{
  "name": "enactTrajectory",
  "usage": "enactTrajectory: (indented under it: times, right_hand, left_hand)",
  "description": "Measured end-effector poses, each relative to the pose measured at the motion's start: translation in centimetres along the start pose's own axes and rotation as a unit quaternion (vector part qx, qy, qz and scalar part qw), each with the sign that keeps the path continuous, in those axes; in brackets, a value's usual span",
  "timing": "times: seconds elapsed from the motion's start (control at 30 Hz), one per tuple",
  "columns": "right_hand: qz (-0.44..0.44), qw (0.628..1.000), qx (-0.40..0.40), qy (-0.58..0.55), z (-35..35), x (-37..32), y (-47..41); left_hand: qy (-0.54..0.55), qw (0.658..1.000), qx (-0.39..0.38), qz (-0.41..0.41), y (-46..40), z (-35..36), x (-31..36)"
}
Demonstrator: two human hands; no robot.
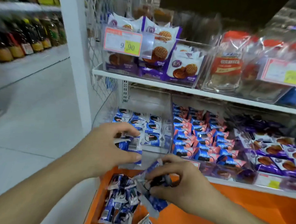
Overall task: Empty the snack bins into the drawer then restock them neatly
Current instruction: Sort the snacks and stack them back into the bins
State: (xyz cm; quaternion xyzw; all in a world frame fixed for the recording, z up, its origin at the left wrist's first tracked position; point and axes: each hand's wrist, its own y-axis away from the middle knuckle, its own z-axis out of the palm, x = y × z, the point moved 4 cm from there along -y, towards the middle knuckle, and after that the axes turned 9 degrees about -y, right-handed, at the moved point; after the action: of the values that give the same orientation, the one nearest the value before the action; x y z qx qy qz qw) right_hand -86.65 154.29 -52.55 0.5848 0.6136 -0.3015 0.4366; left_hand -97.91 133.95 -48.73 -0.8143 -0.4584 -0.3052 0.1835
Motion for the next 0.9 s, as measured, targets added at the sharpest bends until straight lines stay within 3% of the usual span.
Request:
enactTrajectory:
  times: [0.1,0.17,0.43,0.5,0.63,0.73,0.9]
  right_hand:
    - [-0.036,0.997,0.068,0.031,-1.5,-3.0,-1.5]
    - [-0.058,0.990,0.118,0.047,-2.3,-4.4,-3.1]
    - [-0.079,0.970,0.219,0.068,-3.0,-3.9,-11.7]
    - [-0.092,0.969,0.222,0.049,-2.7,-3.6,-12.7]
    - [-0.138,0.965,0.223,0.011,-2.1,-3.6,-13.0]
    - [-0.140,0.975,0.169,-0.021,-1.1,-3.9,-12.4]
    - [-0.116,0.972,0.171,-0.116,-1.6,-4.8,-10.7]
  left_hand:
    - [-0.028,0.995,0.092,0.007,-3.0,-1.4,-0.4]
    - [-0.055,0.992,0.112,0.006,-4.9,-1.3,-1.1]
    - [-0.123,0.992,0.002,0.000,-7.3,2.1,-5.5]
    - [-0.076,0.997,0.013,-0.017,-7.3,1.5,-5.0]
    - [0.163,0.983,0.013,-0.087,-7.0,0.7,-4.2]
    - [0.216,0.968,0.040,-0.119,-6.6,0.5,-4.3]
    - [0.378,0.908,0.083,-0.160,-6.1,0.3,-4.1]
